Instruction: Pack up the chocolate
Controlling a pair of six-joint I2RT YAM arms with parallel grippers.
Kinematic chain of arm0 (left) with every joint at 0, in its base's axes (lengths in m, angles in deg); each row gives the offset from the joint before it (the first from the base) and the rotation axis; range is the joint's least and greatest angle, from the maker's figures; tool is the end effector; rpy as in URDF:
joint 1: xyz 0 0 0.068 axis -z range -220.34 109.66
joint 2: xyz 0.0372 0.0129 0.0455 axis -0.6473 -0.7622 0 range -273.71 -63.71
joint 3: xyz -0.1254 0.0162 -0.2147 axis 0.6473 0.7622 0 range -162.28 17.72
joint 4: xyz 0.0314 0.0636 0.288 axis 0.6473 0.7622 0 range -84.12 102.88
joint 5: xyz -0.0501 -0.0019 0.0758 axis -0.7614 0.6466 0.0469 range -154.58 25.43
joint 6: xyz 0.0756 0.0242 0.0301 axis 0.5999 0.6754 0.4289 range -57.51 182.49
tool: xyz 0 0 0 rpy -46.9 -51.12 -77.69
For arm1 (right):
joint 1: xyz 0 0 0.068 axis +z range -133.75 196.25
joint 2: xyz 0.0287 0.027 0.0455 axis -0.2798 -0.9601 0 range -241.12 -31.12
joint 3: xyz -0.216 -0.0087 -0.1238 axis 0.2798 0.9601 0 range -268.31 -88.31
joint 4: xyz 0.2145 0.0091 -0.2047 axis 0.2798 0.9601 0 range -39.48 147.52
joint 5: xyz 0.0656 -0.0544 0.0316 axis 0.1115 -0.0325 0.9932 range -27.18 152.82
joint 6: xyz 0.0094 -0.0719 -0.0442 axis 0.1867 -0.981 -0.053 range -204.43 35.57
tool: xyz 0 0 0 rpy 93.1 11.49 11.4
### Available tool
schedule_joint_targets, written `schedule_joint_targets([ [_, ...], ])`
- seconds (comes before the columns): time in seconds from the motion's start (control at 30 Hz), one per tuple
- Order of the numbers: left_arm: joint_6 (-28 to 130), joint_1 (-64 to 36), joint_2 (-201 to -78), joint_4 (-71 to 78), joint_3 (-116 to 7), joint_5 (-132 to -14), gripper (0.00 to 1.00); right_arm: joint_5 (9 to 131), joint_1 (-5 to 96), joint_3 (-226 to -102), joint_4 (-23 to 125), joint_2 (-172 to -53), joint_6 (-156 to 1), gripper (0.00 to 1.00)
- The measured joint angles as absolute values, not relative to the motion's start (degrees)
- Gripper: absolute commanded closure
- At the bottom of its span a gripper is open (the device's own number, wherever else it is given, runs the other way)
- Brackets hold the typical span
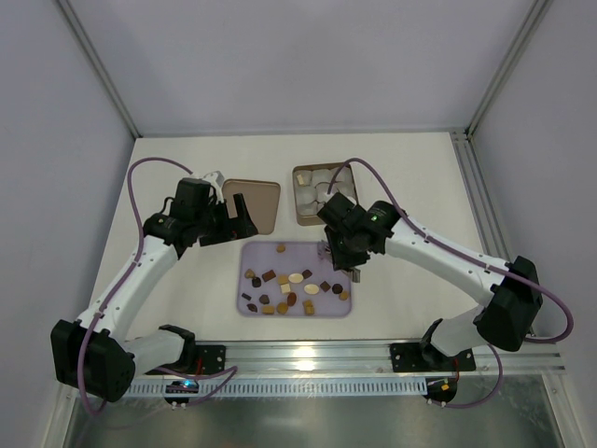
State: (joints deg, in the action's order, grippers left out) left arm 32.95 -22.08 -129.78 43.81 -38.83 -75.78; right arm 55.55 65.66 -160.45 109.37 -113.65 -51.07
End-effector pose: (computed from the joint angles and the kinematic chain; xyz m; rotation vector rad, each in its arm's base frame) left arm 0.2904 -0.1111 0.2364 -0.1488 2.4673 -0.6112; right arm 0.2216 0.2442 0.2206 -0.3561 2.7571 0.2042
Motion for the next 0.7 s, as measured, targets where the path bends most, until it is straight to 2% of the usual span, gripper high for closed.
schedule_joint_targets([
  [0.4,32.95,-22.08,-129.78,43.81,-38.83,-75.8,0.0,55.77,65.63,-164.86,110.61,-113.69,-52.05,0.67],
  [0.7,32.95,-22.08,-129.78,43.81,-38.83,-76.17,0.0,56.99,63.58,-172.91,111.92,-116.84,-54.61,0.67],
])
